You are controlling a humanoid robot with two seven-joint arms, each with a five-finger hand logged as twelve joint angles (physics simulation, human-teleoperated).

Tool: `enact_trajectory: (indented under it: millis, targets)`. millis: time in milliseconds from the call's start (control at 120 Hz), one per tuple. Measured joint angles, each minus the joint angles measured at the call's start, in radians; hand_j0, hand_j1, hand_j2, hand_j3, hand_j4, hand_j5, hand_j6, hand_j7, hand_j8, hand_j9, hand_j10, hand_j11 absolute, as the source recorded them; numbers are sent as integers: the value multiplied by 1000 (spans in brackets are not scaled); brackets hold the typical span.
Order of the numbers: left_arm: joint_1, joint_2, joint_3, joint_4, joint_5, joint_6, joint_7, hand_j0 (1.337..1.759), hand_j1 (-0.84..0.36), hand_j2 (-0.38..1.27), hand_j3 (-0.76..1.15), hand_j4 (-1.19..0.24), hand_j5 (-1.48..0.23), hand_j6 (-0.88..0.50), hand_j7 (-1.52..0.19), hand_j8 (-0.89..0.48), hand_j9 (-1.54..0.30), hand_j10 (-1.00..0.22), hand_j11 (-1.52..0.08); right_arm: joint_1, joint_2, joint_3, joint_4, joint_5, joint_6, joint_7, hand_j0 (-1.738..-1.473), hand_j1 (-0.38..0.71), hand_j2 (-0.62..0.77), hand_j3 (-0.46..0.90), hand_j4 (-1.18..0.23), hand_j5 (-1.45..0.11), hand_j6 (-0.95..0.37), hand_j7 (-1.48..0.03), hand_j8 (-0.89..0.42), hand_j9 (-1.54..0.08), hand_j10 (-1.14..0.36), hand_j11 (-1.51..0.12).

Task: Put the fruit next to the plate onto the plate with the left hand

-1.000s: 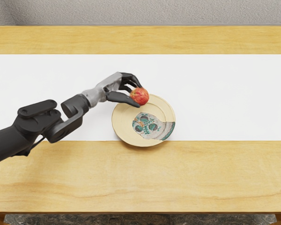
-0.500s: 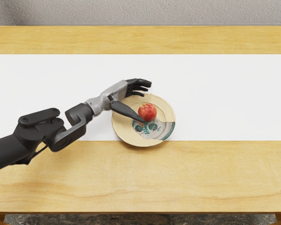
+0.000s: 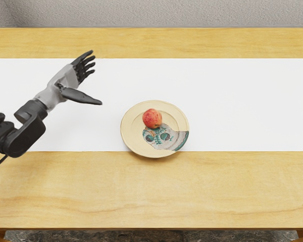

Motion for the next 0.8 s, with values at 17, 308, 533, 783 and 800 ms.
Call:
enact_trajectory:
  millis: [17, 308, 533, 783, 800]
  targets:
    - [5, 8, -3, 0, -2, -2, 0, 1658, 305, 23, 0, -41, -55, -36, -54, -35, -54, -41, -54, 0, 0, 0, 0, 0, 0, 0, -1658, -349, 0, 0, 0, 0, 0, 0, 0, 0, 0, 0]
    - [174, 106, -61, 15, -21, -12, 0, 1658, 324, 11, 0, -23, -31, -22, -30, -21, -30, -23, -30, 0, 0, 0, 0, 0, 0, 0, -1658, -349, 0, 0, 0, 0, 0, 0, 0, 0, 0, 0]
    - [203, 137, -141, 46, -23, -55, 0, 1658, 328, 8, 0, -18, -25, -18, -25, -18, -25, -18, -25, 0, 0, 0, 0, 0, 0, 0, -1658, -349, 0, 0, 0, 0, 0, 0, 0, 0, 0, 0]
    - [202, 136, -153, 88, -23, -62, 0, 1658, 329, 7, 0, -17, -23, -17, -23, -17, -23, -17, -23, 0, 0, 0, 0, 0, 0, 0, -1658, -349, 0, 0, 0, 0, 0, 0, 0, 0, 0, 0]
    - [202, 136, -153, 90, -23, -63, 0, 1658, 329, 7, 0, -17, -23, -17, -23, -17, -23, -17, -23, 0, 0, 0, 0, 0, 0, 0, -1658, -349, 0, 0, 0, 0, 0, 0, 0, 0, 0, 0]
